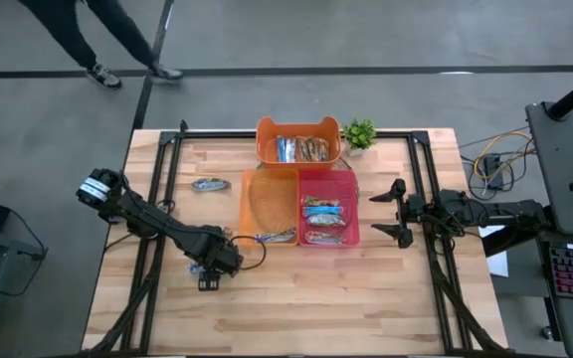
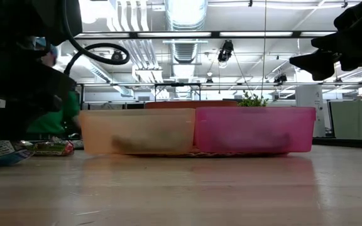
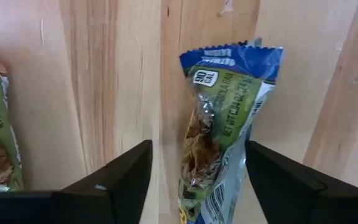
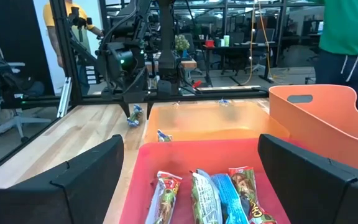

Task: Pick and place Granola Bars by type
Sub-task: Put the blue granola bar into the light orange bin

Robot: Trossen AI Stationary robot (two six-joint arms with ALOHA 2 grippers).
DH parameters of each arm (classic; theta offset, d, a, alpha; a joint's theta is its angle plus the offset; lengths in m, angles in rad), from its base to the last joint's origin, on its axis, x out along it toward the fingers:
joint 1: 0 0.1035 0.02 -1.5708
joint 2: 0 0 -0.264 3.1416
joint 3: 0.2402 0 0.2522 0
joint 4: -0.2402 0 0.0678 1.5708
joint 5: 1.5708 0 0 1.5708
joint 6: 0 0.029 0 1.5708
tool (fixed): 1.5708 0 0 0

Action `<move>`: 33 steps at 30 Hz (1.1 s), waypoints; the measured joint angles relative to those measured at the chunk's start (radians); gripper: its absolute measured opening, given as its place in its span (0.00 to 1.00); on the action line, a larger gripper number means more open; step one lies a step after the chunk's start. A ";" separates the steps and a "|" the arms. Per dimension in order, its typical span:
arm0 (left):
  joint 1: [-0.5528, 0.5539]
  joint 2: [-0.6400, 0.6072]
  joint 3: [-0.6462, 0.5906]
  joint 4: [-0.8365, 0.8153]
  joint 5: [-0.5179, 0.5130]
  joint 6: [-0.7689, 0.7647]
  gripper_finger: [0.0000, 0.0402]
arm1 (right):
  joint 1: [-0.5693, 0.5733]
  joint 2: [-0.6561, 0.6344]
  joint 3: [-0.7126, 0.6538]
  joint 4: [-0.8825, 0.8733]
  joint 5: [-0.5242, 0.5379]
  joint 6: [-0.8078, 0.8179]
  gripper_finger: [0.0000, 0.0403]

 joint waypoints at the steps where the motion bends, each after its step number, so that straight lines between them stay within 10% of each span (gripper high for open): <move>1: 0.000 0.001 0.000 0.000 0.000 0.000 0.57 | 0.000 0.000 0.000 0.000 0.000 0.000 0.89; 16: 0.000 -0.015 0.006 0.015 -0.013 -0.052 0.04 | 0.000 0.000 0.000 0.000 0.000 0.000 0.89; 33: 0.001 -0.124 0.198 -0.408 -0.030 0.038 0.01 | 0.000 0.000 0.000 0.000 0.000 0.002 0.89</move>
